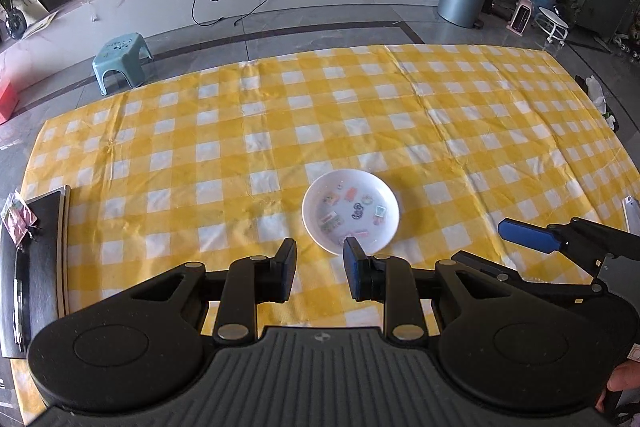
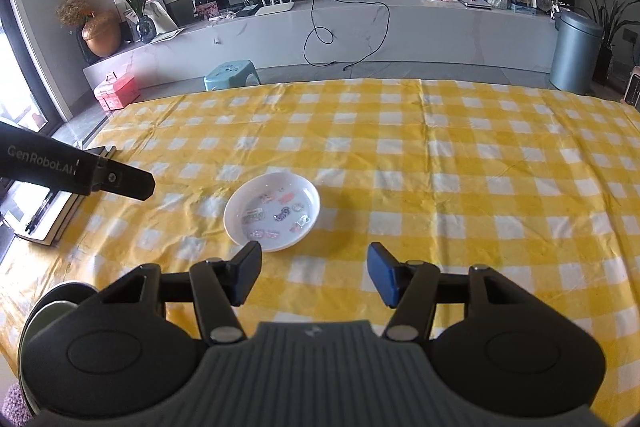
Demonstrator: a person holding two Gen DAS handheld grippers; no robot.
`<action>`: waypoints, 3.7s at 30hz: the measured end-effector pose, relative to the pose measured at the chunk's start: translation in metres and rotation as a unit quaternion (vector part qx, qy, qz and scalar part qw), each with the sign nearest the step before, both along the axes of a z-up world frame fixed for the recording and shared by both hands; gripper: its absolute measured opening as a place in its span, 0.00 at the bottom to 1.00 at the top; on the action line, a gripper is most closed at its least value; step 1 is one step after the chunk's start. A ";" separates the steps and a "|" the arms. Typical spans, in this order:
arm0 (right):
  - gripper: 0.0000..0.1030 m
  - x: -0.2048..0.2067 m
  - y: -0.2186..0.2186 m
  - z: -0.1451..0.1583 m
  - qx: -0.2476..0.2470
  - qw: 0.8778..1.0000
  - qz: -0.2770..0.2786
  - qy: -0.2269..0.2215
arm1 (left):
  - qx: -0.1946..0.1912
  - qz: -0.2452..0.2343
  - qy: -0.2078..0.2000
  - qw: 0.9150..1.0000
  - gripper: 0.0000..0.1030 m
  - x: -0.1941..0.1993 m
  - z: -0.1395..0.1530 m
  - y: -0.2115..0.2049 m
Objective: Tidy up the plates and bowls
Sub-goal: 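Move both open tools toward the small white sticker plate, then grasp the small white plate rim with the left tool while the right tool grips it, then carry the sticker plate with both tools and lower it onto the glass plate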
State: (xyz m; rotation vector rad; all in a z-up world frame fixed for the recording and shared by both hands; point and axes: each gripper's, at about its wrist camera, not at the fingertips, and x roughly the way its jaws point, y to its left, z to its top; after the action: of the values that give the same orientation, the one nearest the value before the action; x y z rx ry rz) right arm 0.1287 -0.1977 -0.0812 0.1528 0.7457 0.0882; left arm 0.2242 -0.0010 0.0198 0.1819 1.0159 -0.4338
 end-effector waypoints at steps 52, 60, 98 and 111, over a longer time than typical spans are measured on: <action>0.01 0.081 0.004 -0.047 0.069 0.994 -0.070 0.055 | -0.023 0.016 0.105 0.994 0.05 0.071 -0.064 -0.009; 0.01 0.044 -0.010 -0.018 0.078 0.994 -0.066 0.043 | -0.012 0.009 0.081 0.997 0.03 0.029 -0.028 -0.024; 0.00 -0.142 -0.075 -0.022 0.077 0.987 -0.126 0.057 | -0.164 0.122 0.070 0.976 0.03 -0.172 -0.056 -0.058; 0.00 -0.137 -0.079 -0.047 0.096 0.983 -0.141 0.065 | -0.139 0.148 0.047 0.978 0.03 -0.169 -0.076 -0.069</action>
State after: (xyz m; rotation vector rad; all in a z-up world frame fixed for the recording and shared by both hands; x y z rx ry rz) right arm -0.0087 -0.2769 -0.1286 0.4490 0.8386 -0.1215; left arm 0.0551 -0.0697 -0.0566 -0.2413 1.0434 -0.3102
